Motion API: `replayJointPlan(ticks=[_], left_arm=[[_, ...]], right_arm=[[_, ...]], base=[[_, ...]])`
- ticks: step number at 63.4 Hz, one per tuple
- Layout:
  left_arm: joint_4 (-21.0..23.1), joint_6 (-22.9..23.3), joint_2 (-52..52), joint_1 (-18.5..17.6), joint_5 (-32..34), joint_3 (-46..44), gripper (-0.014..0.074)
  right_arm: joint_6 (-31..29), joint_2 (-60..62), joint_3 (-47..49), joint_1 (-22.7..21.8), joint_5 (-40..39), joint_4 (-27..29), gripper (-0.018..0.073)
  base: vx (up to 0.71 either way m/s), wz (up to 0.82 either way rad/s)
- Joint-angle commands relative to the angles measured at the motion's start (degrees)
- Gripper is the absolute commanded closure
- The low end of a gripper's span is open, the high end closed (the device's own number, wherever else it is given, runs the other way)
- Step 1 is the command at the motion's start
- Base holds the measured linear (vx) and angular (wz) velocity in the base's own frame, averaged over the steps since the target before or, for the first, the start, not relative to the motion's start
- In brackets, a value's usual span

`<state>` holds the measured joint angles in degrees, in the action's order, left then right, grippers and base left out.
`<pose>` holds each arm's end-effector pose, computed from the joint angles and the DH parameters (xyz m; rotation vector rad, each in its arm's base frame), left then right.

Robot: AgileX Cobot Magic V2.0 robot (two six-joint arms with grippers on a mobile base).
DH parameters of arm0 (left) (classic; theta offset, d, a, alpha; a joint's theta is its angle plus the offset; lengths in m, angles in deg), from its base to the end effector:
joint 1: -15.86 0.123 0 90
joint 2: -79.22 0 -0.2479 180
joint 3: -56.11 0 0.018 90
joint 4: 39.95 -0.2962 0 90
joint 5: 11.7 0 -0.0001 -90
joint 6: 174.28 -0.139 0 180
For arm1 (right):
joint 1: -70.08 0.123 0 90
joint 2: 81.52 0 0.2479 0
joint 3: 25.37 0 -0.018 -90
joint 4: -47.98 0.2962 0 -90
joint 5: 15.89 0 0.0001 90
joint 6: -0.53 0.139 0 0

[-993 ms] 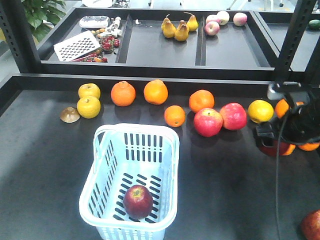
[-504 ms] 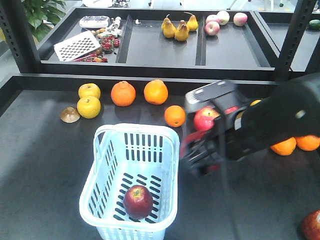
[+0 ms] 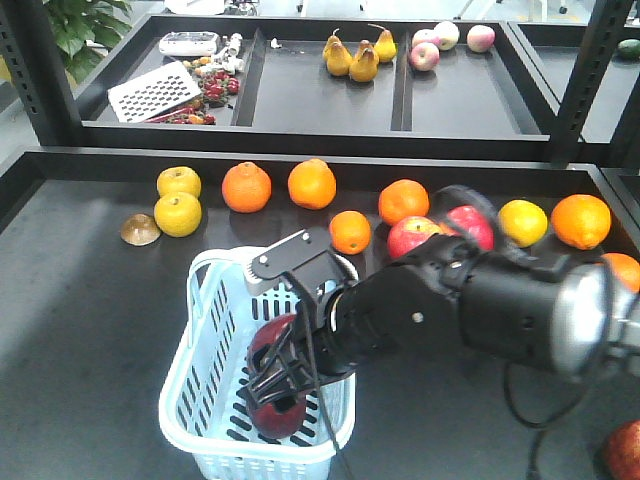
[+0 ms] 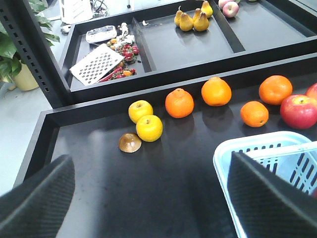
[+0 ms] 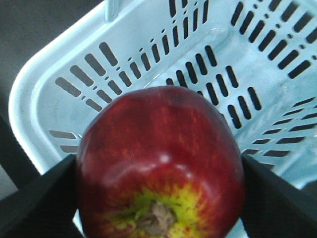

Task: Pick three apples into basket with both arms
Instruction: 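Lower the apple into the basket and open the right gripper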

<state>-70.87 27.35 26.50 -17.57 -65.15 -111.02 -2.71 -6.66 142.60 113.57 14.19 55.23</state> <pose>0.2211 -0.0772 0.4059 0.2678 1.9439 0.0215 0.2927 0.2898 0.1266 -0.9258 2.4423 0.3810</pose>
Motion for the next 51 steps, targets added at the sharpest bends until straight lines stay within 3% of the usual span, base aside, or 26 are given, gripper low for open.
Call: replayJointPlan(ticks=[1,10,19,35,51], left_arm=[[-1.36,0.77,0.24,-0.01,3.19,-1.62,0.0008],[-1.36,0.77,0.24,-0.01,3.19,-1.62,0.0008],[-1.36,0.77,0.24,-0.01,3.19,-1.62,0.0008],[-1.36,0.77,0.24,-0.01,3.19,-1.62,0.0008],[-1.36,0.77,0.24,-0.01,3.19,-1.62,0.0008]], right_arm=[[0.03,1.24,1.49,0.00,-4.51,0.44,0.0136],[0.03,0.97,1.49,0.00,-4.57,0.03,-0.0041],[0.27,1.10,1.49,-0.04,-4.96,-0.05,-0.0144],[3.97,3.45,1.49,-1.66,1.87,-3.02,-0.0121],[8.39,10.49,1.49,-11.51,17.20,-12.63,-0.0058]], base=[[0.00,0.00],[0.00,0.00],[0.00,0.00],[0.00,0.00],[0.00,0.00]])
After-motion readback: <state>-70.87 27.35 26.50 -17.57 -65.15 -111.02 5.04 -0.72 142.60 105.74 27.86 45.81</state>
